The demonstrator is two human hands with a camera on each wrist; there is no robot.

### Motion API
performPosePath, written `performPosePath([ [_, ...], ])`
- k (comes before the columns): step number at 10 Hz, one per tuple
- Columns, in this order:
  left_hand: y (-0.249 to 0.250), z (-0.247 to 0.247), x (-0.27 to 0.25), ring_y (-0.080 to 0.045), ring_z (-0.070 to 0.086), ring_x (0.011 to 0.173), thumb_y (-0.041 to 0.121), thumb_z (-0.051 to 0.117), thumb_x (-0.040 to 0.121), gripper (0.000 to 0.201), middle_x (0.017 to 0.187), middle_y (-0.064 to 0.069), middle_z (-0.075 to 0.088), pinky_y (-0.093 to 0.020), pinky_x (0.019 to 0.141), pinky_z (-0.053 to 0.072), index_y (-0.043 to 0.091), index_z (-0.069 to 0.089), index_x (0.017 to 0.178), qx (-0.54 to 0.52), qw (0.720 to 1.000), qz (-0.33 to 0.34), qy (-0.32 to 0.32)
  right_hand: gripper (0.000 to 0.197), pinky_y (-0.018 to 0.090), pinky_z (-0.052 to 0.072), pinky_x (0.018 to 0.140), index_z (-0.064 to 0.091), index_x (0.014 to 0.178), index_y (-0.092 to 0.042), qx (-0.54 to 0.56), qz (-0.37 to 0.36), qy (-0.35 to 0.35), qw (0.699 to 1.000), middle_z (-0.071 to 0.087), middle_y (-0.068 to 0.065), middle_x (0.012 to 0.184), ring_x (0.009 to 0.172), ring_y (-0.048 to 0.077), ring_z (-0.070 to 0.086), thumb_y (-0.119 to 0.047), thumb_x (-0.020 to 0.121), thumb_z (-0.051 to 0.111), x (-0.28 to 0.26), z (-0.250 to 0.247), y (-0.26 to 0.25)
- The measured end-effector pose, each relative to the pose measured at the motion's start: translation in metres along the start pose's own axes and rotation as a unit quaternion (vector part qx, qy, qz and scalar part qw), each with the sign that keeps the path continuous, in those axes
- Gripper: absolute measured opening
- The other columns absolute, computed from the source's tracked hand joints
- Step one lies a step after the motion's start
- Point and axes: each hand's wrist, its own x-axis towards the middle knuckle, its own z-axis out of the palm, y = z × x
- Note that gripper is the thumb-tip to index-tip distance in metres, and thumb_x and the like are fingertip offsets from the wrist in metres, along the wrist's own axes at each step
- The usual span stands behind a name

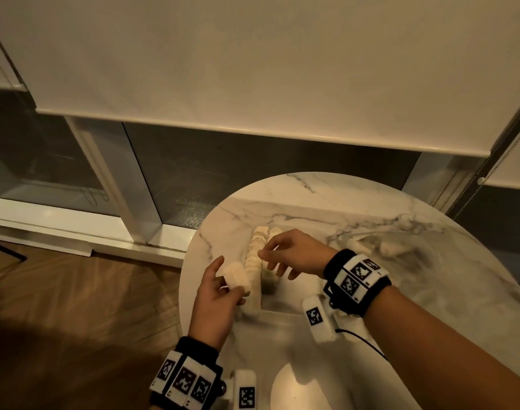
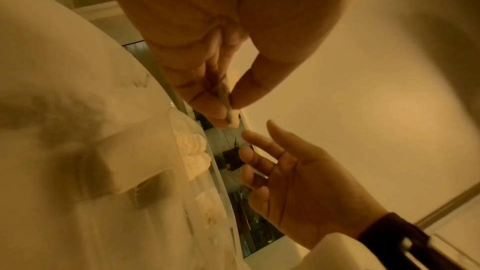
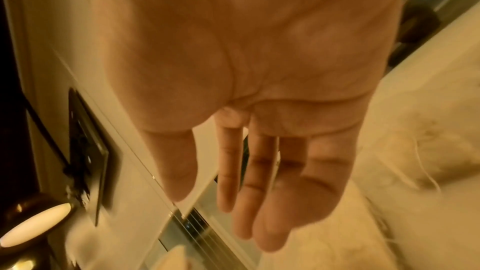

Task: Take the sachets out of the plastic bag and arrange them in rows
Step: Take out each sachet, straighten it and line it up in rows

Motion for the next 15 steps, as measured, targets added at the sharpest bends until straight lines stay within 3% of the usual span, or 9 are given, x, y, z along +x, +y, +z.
performPosePath([
  [2, 0.004, 0.016, -0.012, -0.015, 0.073, 0.087, -0.009, 0.066, 0.086, 0.082, 0.097, -0.005, 0.075, -0.031, 0.079, 0.058, 0.025, 0.03, 0.152, 0.036, 0.998, 0.003, -0.05, 0.034, 0.03, 0.059, 0.07, 0.068, 0.119, -0.018, 0.077, -0.035, -0.048, 0.995, 0.072, 0.0, 0.093, 0.082, 0.013, 0.068, -0.033, 0.089, 0.075, -0.03, 0.011, 0.014],
  [5, 0.0, 0.023, -0.015, -0.019, 0.07, 0.095, 0.002, 0.073, 0.084, 0.072, 0.103, -0.004, 0.073, -0.033, 0.085, 0.056, 0.031, 0.042, 0.142, 0.08, 0.995, 0.026, -0.061, 0.005, 0.026, 0.058, 0.061, 0.068, 0.092, -0.011, 0.095, -0.055, -0.001, 0.994, 0.07, 0.007, 0.079, 0.071, 0.016, 0.067, -0.016, 0.094, 0.07, -0.034, 0.015, 0.02],
  [6, -0.006, 0.017, -0.009, -0.016, 0.061, 0.096, 0.018, 0.076, 0.084, 0.047, 0.109, 0.001, 0.065, -0.028, 0.079, 0.051, 0.034, 0.057, 0.123, 0.188, 0.979, 0.072, 0.019, 0.006, 0.03, 0.06, 0.062, 0.063, 0.092, -0.008, 0.129, -0.036, 0.012, 0.991, 0.068, 0.014, 0.081, 0.07, 0.02, 0.068, -0.012, 0.096, 0.066, -0.03, 0.012, 0.022],
  [7, -0.018, 0.008, 0.0, -0.023, 0.055, 0.106, 0.024, 0.076, 0.083, 0.04, 0.113, 0.002, 0.059, -0.04, 0.09, 0.051, 0.034, 0.061, 0.119, 0.273, 0.955, 0.075, 0.086, 0.007, 0.037, 0.062, 0.068, 0.062, 0.096, -0.003, 0.126, 0.01, 0.043, 0.991, 0.069, 0.015, 0.081, 0.068, 0.022, 0.068, -0.01, 0.097, 0.063, -0.02, 0.008, 0.025],
  [9, -0.036, 0.009, 0.005, -0.017, 0.06, 0.101, 0.016, 0.069, 0.088, 0.043, 0.126, -0.005, 0.057, -0.033, 0.092, 0.05, 0.026, 0.056, 0.128, 0.231, 0.971, 0.01, 0.056, 0.004, 0.029, 0.056, 0.054, 0.062, 0.093, -0.009, 0.037, 0.122, 0.015, 0.992, 0.07, 0.011, 0.08, 0.068, 0.021, 0.07, -0.011, 0.097, 0.063, 0.002, 0.006, 0.031],
  [11, -0.035, 0.009, 0.005, -0.014, 0.06, 0.098, 0.012, 0.067, 0.089, 0.045, 0.122, -0.003, 0.057, -0.033, 0.092, 0.051, 0.03, 0.054, 0.128, 0.223, 0.973, 0.025, 0.048, 0.011, 0.038, 0.063, 0.079, 0.065, 0.089, -0.007, -0.012, 0.169, -0.035, 0.985, 0.068, 0.012, 0.089, 0.087, 0.027, 0.074, 0.004, 0.089, 0.066, 0.025, 0.013, 0.029],
  [12, -0.038, 0.008, 0.004, -0.017, 0.061, 0.101, 0.016, 0.066, 0.091, 0.044, 0.124, -0.003, 0.057, -0.037, 0.094, 0.053, 0.031, 0.052, 0.13, 0.212, 0.976, 0.013, 0.039, 0.03, 0.039, 0.061, 0.086, 0.065, 0.119, 0.002, 0.001, 0.216, -0.035, 0.976, 0.07, 0.015, 0.101, 0.1, 0.03, 0.072, -0.006, 0.091, 0.068, 0.033, 0.016, 0.027],
  [13, -0.04, 0.007, 0.005, -0.016, 0.061, 0.102, 0.016, 0.066, 0.091, 0.044, 0.124, -0.004, 0.058, -0.034, 0.091, 0.052, 0.031, 0.052, 0.13, 0.207, 0.977, 0.017, 0.039, 0.055, 0.037, 0.048, 0.103, 0.06, 0.134, -0.013, -0.217, 0.164, -0.078, 0.959, 0.066, 0.008, 0.125, 0.115, 0.031, 0.061, -0.054, 0.099, 0.05, 0.056, 0.017, 0.044],
  [15, -0.041, 0.007, 0.007, -0.015, 0.06, 0.102, 0.015, 0.066, 0.092, 0.044, 0.125, -0.003, 0.058, -0.022, 0.078, 0.047, 0.03, 0.052, 0.131, 0.199, 0.979, 0.013, 0.033, 0.055, 0.034, 0.045, 0.103, 0.062, 0.133, -0.018, -0.191, 0.185, -0.069, 0.962, 0.066, 0.006, 0.126, 0.116, 0.03, 0.059, -0.058, 0.098, 0.048, 0.061, 0.016, 0.041],
])
